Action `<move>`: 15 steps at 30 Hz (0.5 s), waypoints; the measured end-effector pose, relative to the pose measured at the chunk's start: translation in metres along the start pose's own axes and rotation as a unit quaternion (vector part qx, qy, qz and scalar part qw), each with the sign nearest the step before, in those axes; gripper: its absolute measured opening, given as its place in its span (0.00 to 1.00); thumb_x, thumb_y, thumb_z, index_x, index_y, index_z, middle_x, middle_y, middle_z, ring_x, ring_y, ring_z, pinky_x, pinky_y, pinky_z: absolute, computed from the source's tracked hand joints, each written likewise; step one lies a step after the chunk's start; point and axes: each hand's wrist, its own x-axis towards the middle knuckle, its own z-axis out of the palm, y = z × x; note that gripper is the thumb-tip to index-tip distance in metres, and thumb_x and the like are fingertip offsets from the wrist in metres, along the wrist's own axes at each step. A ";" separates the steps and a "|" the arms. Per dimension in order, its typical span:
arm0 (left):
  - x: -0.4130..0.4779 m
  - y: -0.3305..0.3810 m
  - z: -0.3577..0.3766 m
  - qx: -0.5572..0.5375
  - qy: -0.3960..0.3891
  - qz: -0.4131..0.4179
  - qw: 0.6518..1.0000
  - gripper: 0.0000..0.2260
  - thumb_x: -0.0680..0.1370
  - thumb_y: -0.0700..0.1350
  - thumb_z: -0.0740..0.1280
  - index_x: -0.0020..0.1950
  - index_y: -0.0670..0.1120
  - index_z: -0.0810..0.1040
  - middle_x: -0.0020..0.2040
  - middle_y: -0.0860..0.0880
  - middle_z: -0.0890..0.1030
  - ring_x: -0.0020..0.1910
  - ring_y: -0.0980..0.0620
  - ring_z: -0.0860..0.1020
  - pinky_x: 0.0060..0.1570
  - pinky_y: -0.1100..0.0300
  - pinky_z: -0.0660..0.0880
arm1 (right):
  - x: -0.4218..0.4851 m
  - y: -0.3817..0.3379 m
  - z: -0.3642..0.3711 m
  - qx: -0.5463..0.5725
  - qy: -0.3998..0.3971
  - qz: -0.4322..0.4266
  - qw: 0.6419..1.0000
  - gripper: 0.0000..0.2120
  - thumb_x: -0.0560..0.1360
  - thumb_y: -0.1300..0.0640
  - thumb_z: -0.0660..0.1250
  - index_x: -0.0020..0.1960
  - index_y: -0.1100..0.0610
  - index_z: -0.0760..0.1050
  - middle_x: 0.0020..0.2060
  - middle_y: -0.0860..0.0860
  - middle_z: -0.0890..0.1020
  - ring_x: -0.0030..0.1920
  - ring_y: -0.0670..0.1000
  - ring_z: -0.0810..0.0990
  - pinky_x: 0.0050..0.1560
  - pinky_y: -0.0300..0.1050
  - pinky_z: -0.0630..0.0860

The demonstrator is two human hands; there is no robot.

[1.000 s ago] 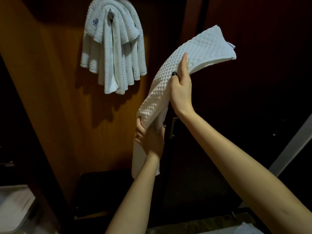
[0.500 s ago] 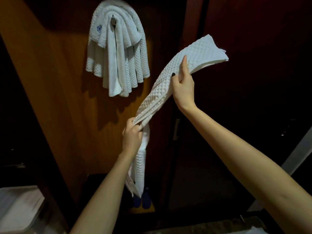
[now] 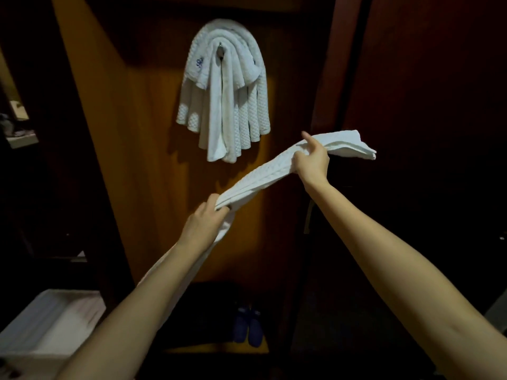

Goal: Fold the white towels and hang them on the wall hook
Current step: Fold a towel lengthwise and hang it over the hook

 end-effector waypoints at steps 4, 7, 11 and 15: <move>0.000 0.003 0.003 -0.007 0.038 -0.107 0.994 0.13 0.77 0.43 0.66 0.59 0.44 0.67 0.64 0.44 0.64 0.48 0.39 0.75 0.43 0.46 0.75 | 0.000 -0.022 0.018 0.062 0.005 0.019 0.998 0.21 0.75 0.70 0.57 0.63 0.56 0.78 0.61 0.56 0.79 0.55 0.49 0.77 0.60 0.42 0.75; 0.001 -0.019 0.001 -0.043 0.047 -0.105 0.992 0.14 0.78 0.39 0.63 0.63 0.46 0.67 0.62 0.43 0.65 0.51 0.40 0.73 0.47 0.50 0.75 | 0.009 -0.037 0.022 0.037 0.010 -0.008 0.999 0.21 0.75 0.69 0.57 0.63 0.57 0.78 0.57 0.53 0.80 0.57 0.48 0.78 0.59 0.41 0.76; 0.017 -0.064 -0.010 0.017 0.005 0.001 1.000 0.23 0.75 0.34 0.64 0.67 0.52 0.71 0.59 0.46 0.69 0.55 0.46 0.69 0.54 0.53 0.73 | 0.024 -0.046 0.025 -0.015 0.019 -0.046 0.999 0.22 0.74 0.69 0.57 0.66 0.59 0.76 0.62 0.55 0.79 0.60 0.50 0.78 0.62 0.42 0.74; 0.047 -0.086 -0.027 -0.003 0.062 -0.027 0.998 0.17 0.76 0.34 0.62 0.63 0.44 0.74 0.58 0.43 0.70 0.51 0.42 0.72 0.50 0.49 0.73 | 0.028 -0.044 0.037 0.013 0.025 -0.065 0.997 0.22 0.75 0.70 0.56 0.63 0.58 0.77 0.62 0.55 0.78 0.64 0.52 0.75 0.66 0.50 0.73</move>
